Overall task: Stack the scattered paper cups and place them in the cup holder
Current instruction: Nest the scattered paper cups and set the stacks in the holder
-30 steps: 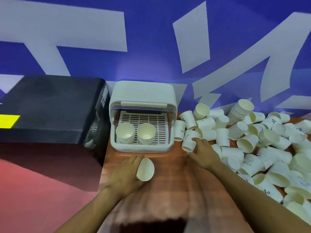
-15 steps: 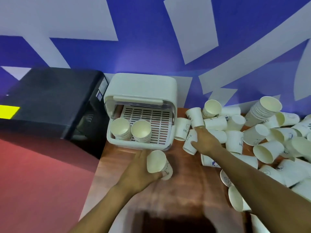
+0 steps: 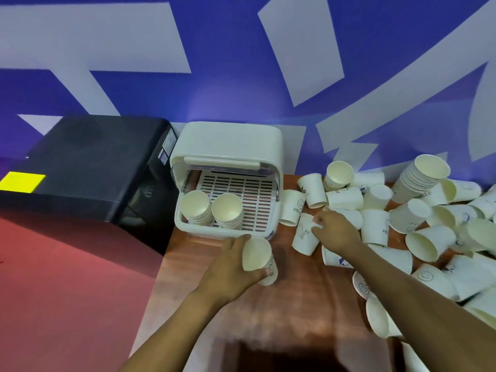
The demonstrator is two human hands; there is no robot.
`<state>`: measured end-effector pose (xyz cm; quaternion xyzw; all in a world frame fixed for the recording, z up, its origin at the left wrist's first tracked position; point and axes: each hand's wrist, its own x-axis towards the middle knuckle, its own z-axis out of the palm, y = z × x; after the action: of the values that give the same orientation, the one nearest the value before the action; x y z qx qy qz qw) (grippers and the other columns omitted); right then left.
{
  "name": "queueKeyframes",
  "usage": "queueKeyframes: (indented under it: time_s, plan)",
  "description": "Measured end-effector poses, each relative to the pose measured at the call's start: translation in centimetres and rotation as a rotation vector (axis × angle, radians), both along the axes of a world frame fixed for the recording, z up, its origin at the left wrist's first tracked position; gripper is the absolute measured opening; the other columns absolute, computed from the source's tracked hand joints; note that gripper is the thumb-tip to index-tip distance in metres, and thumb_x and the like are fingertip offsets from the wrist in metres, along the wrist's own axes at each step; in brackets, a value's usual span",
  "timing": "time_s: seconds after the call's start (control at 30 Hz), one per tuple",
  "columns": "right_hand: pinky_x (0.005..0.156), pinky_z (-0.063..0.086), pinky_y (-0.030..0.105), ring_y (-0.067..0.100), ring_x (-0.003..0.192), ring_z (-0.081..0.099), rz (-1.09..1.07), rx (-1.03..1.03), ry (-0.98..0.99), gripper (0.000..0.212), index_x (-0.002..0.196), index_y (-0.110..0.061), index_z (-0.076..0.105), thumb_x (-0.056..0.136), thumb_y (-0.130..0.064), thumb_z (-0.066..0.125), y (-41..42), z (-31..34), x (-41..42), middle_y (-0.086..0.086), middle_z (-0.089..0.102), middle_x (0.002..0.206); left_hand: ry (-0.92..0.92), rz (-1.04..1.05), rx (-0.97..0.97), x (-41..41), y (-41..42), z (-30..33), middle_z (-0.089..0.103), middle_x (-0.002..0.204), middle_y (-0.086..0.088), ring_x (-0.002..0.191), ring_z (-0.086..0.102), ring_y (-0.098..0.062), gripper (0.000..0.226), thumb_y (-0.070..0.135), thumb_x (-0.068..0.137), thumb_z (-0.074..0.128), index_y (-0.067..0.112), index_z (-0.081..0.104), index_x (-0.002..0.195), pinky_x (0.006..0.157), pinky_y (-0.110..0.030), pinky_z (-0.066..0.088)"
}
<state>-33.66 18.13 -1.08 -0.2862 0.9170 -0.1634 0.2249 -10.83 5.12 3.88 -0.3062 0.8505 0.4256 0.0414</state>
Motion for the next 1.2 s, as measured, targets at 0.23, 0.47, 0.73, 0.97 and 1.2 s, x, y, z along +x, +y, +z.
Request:
queueKeyframes:
  time_s: [0.23, 0.47, 0.73, 0.97, 1.2]
  plan:
    - [0.073, 0.046, 0.032, 0.016, 0.084, 0.054, 0.022, -0.052, 0.058, 0.012, 0.088, -0.019, 0.064, 0.083, -0.016, 0.054, 1.3, 3.5, 1.9, -0.002, 0.061, 0.091, 0.01, -0.042, -0.059, 0.9, -1.4, 1.0, 0.038, 0.124, 0.008, 0.112, 0.042, -0.01, 0.076, 0.037, 0.074, 0.076, 0.026, 0.035, 0.137, 0.088, -0.017, 0.032]
    - [0.071, 0.044, 0.029, 0.011, 0.082, 0.052, 0.097, -0.146, 0.145, 0.011, 0.082, -0.029, 0.057, 0.084, -0.019, 0.059, 0.5, 7.9, 4.8, -0.016, 0.051, 0.081, 0.151, -0.029, -0.062, 2.9, -4.1, 2.4, 0.042, 0.112, 0.01, 0.109, 0.042, -0.01, 0.055, 0.028, 0.071, 0.076, 0.025, 0.048, 0.118, 0.074, -0.01, 0.033]
    - [0.071, 0.046, 0.025, 0.005, 0.079, 0.055, 0.257, -0.216, 0.169, 0.008, 0.089, -0.027, 0.065, 0.086, -0.023, 0.059, -3.0, 11.1, 9.8, -0.012, 0.059, 0.087, 0.177, 0.064, -0.143, 5.7, -10.7, 4.9, 0.033, 0.138, 0.004, 0.129, 0.038, -0.015, 0.083, 0.038, 0.077, 0.072, 0.026, 0.027, 0.146, 0.105, -0.027, 0.033]
    - [0.073, 0.049, 0.03, 0.008, 0.084, 0.056, 0.307, -0.328, 0.288, 0.005, 0.087, -0.024, 0.065, 0.084, -0.026, 0.062, -8.1, 12.6, 12.4, -0.011, 0.06, 0.089, 0.225, 0.141, -0.249, 5.2, -15.0, 5.9, 0.036, 0.135, 0.003, 0.121, 0.047, -0.02, 0.078, 0.034, 0.075, 0.071, 0.032, 0.031, 0.142, 0.099, -0.037, 0.042]
    - [0.07, 0.047, 0.028, 0.014, 0.096, 0.056, 0.241, -0.32, 0.384, 0.013, 0.096, -0.019, 0.065, 0.085, -0.023, 0.063, -10.8, 11.0, 12.9, -0.005, 0.059, 0.107, 0.218, 0.133, -0.347, 3.4, -15.3, 4.2, 0.034, 0.138, 0.003, 0.121, 0.046, -0.022, 0.079, 0.044, 0.078, 0.068, 0.026, 0.028, 0.144, 0.093, -0.043, 0.048]
